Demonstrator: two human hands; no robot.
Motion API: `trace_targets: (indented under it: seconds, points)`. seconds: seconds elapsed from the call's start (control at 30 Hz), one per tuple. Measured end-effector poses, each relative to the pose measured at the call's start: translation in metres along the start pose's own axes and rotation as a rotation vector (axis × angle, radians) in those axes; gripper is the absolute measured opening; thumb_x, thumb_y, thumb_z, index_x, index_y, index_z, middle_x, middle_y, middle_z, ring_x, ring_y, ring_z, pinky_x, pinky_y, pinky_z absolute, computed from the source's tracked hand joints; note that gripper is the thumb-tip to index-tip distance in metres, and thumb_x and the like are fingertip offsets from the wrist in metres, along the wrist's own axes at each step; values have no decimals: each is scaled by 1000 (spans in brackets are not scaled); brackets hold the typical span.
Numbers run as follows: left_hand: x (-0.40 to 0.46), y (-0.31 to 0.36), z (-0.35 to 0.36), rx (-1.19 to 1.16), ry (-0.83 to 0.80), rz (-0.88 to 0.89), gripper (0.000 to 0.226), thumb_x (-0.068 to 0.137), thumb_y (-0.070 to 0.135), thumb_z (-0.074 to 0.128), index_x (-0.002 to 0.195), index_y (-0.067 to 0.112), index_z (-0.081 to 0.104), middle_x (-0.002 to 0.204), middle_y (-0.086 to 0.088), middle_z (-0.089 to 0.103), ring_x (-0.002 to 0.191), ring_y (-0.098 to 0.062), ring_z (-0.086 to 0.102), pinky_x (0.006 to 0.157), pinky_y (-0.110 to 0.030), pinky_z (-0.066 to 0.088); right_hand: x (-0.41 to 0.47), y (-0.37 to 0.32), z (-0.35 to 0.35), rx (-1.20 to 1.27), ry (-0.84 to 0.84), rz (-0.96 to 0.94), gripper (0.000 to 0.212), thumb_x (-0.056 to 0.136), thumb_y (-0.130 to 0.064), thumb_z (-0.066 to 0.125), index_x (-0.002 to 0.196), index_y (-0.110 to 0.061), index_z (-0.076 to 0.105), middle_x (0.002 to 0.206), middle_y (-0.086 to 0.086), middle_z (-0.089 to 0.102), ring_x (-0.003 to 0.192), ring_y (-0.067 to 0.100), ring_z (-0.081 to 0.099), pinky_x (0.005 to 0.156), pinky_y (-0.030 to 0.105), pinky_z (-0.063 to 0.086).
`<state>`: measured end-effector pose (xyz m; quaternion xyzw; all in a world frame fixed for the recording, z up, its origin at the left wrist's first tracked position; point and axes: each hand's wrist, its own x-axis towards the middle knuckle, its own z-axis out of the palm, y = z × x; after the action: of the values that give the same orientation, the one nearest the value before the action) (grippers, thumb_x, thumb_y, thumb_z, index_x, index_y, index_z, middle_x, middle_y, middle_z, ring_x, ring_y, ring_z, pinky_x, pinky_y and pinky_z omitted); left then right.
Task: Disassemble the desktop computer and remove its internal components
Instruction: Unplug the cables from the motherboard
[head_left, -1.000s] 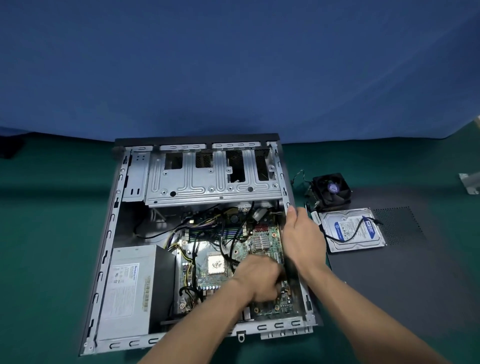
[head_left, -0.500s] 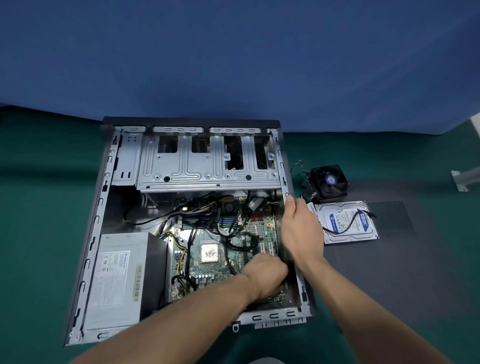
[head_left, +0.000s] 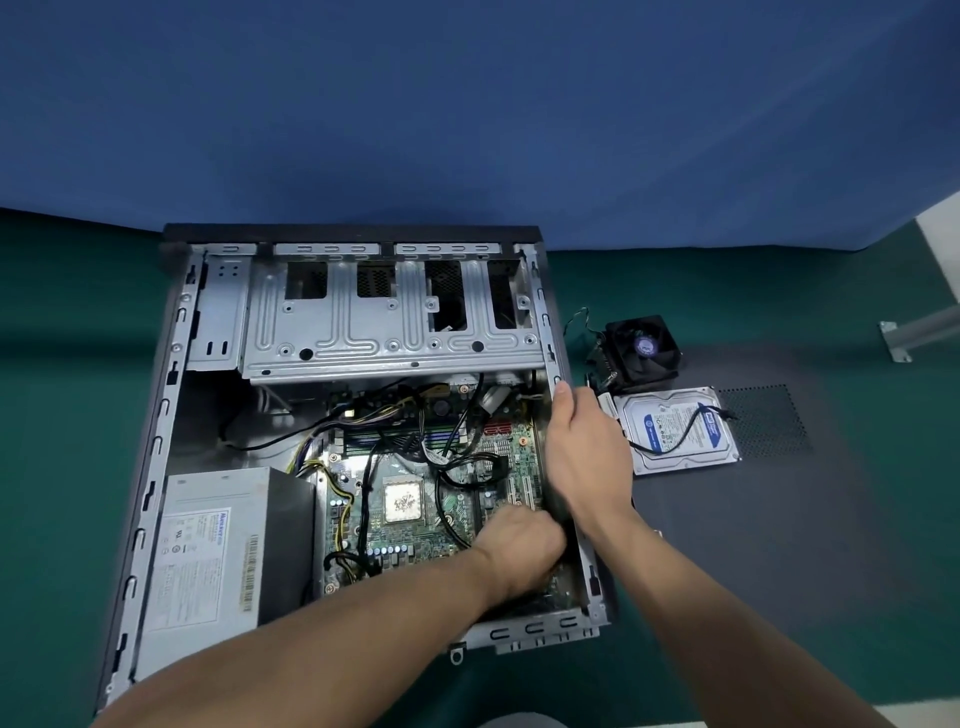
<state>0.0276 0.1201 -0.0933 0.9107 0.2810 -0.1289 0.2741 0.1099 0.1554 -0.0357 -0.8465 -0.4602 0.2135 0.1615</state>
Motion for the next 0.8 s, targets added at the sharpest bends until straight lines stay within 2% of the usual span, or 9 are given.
trace_targets:
  seconds: [0.13, 0.3, 0.43, 0.53, 0.63, 0.8]
  points:
    - [2, -3, -1, -52, 5, 10, 15, 84, 12, 53, 81, 3, 65, 81, -12, 66, 69, -26, 56, 79, -36, 49, 1, 1, 1, -20, 9, 2, 43, 101, -42, 22, 102, -11, 52, 93, 12, 65, 74, 25, 45, 65, 34, 32]
    - [5, -6, 4, -129, 8, -3, 15, 82, 11, 53, 79, 5, 66, 80, -10, 67, 72, -25, 61, 76, -33, 48, 1, 1, 1, -17, 12, 5, 44, 101, -42, 22, 102, -11, 53, 94, 12, 65, 73, 24, 43, 66, 34, 31]
    - [8, -8, 3, -270, -1, -41, 8, 81, 9, 57, 82, 4, 63, 81, -10, 65, 66, -20, 53, 68, -25, 46, 1, 0, 1, -18, 10, 9, 44, 101, -42, 22, 101, -11, 53, 95, 13, 65, 74, 26, 45, 65, 34, 31]
    - [10, -8, 2, -355, -18, -90, 3, 79, 10, 61, 77, 9, 59, 74, -6, 58, 68, -19, 54, 64, -21, 44, 1, 1, 1, -14, 17, 6, 44, 101, -42, 22, 101, -11, 53, 95, 13, 65, 74, 26, 44, 66, 35, 31]
    - [11, -7, 5, -323, -28, -116, 11, 80, 13, 63, 78, 3, 59, 76, -6, 59, 70, -22, 58, 64, -22, 45, 1, 1, 2, -3, 26, -1, 44, 101, -42, 22, 101, -11, 54, 94, 14, 65, 73, 25, 42, 66, 34, 31]
    - [11, -9, 10, -306, -30, -130, 4, 84, 8, 58, 84, 5, 61, 76, -4, 57, 66, -18, 57, 63, -18, 47, 0, 1, 0, 9, 21, -4, 45, 101, -42, 23, 101, -10, 53, 95, 14, 64, 74, 25, 44, 67, 34, 32]
